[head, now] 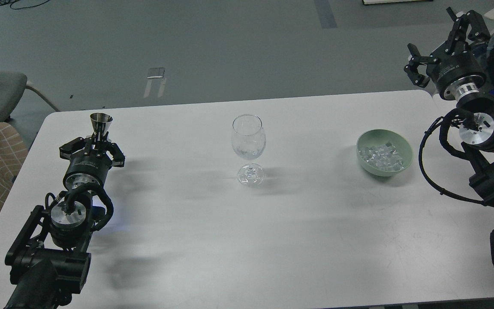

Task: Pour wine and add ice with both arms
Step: 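Lower the jigger onto the table with the left gripper and release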

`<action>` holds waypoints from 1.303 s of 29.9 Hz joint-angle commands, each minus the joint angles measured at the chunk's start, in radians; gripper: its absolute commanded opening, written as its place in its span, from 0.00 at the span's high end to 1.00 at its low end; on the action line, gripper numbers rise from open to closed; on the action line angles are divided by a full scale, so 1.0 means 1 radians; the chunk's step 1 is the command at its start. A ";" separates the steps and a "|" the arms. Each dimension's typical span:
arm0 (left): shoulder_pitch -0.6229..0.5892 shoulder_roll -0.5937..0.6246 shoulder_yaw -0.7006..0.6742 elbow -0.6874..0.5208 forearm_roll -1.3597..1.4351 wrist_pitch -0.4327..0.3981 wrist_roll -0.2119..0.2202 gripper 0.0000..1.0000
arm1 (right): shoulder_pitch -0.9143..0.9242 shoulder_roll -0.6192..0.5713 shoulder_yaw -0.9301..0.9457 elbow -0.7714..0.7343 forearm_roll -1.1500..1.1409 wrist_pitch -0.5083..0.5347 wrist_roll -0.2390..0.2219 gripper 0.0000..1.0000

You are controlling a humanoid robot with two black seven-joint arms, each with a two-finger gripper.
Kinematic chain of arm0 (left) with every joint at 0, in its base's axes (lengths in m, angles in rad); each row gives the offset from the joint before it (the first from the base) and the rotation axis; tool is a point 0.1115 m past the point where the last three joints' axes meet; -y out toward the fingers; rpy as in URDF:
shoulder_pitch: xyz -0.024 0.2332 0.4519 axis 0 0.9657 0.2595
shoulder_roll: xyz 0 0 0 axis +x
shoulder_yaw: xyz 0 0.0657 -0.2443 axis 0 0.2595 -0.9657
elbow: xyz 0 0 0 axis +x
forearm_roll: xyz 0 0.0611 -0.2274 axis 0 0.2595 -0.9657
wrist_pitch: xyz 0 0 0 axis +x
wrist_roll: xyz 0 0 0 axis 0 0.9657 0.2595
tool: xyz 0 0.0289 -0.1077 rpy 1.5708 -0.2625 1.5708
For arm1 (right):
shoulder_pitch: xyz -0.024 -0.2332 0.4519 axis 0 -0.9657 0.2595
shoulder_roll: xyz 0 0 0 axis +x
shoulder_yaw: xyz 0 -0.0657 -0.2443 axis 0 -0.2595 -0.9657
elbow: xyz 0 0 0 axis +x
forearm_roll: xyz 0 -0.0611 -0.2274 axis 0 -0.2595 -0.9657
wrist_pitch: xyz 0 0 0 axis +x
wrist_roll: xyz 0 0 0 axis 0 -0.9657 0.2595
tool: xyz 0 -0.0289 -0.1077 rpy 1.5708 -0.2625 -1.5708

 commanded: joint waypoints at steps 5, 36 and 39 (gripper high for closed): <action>-0.018 -0.019 0.018 0.018 0.017 0.000 0.004 1.00 | -0.002 0.003 -0.001 0.002 0.001 0.001 0.000 0.00; -0.036 -0.047 0.049 0.018 0.017 0.000 -0.057 0.88 | 0.000 -0.005 -0.003 0.005 0.001 0.002 -0.001 0.00; -0.036 -0.048 0.049 0.018 0.017 0.000 -0.058 0.86 | 0.000 -0.003 -0.003 0.005 0.001 0.001 -0.001 0.00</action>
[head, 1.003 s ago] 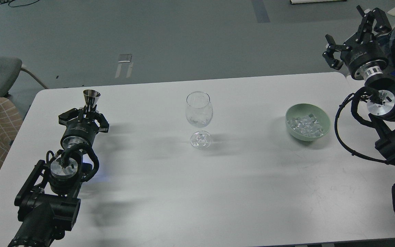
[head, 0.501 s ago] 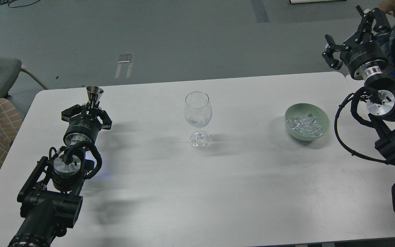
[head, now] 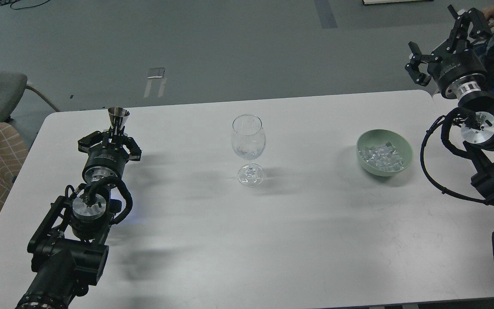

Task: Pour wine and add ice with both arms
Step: 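Lower the jigger onto the table with the left gripper and release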

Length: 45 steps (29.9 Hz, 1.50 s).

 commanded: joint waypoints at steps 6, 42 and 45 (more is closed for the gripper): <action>0.001 -0.004 0.005 -0.001 0.000 -0.001 -0.002 0.85 | -0.002 0.001 -0.001 -0.002 0.000 0.000 0.000 0.00; 0.015 -0.005 0.011 -0.009 0.002 -0.001 0.000 0.64 | -0.003 0.007 -0.001 0.000 0.000 0.000 0.000 0.00; 0.015 -0.004 0.011 -0.009 0.002 -0.001 0.000 0.64 | -0.003 0.007 -0.001 0.000 0.000 -0.002 0.000 0.00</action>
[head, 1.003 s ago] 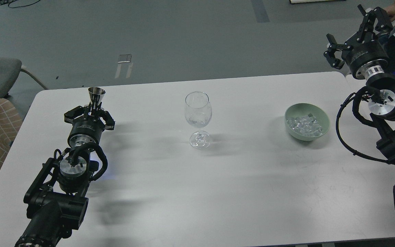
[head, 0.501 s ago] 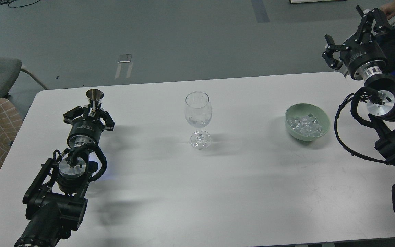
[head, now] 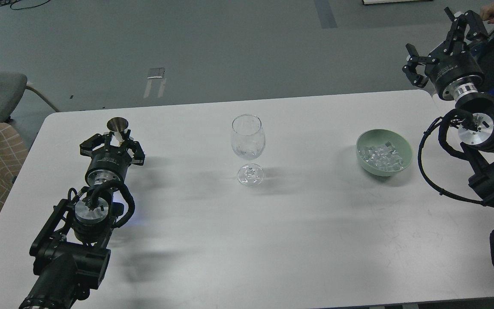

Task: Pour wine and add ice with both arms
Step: 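Lower the jigger onto the table with the left gripper and release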

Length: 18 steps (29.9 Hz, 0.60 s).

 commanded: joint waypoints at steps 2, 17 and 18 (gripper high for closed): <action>0.001 0.001 0.000 0.001 0.000 0.000 0.000 0.63 | 0.000 0.000 0.000 0.000 0.000 0.000 0.000 0.00; -0.005 -0.011 0.002 0.001 0.000 0.000 0.003 0.48 | 0.000 -0.004 0.000 0.001 0.000 0.000 0.000 0.00; -0.005 -0.008 0.000 0.001 0.000 0.000 0.003 0.46 | 0.000 -0.002 0.000 0.001 0.000 0.000 0.000 0.00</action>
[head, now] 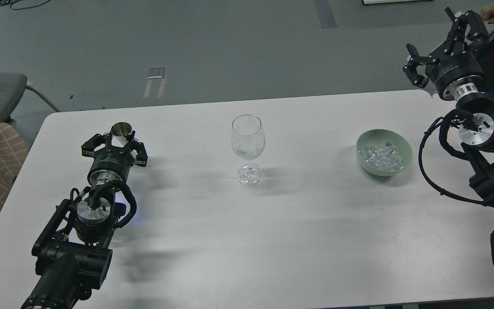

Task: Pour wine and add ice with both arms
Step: 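Lower the jigger onto the table with the left gripper and release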

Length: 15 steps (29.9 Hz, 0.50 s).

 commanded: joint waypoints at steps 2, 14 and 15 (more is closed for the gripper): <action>0.003 0.003 -0.001 -0.003 0.000 0.000 0.000 0.44 | 0.000 0.001 0.000 0.001 0.000 -0.002 0.000 0.00; 0.004 -0.007 -0.004 -0.008 -0.006 -0.003 -0.002 0.14 | 0.002 0.004 0.001 0.000 0.000 -0.002 0.002 0.00; 0.003 -0.008 -0.004 -0.008 -0.006 -0.003 -0.004 0.11 | 0.000 0.004 0.001 0.001 0.000 -0.002 0.000 0.00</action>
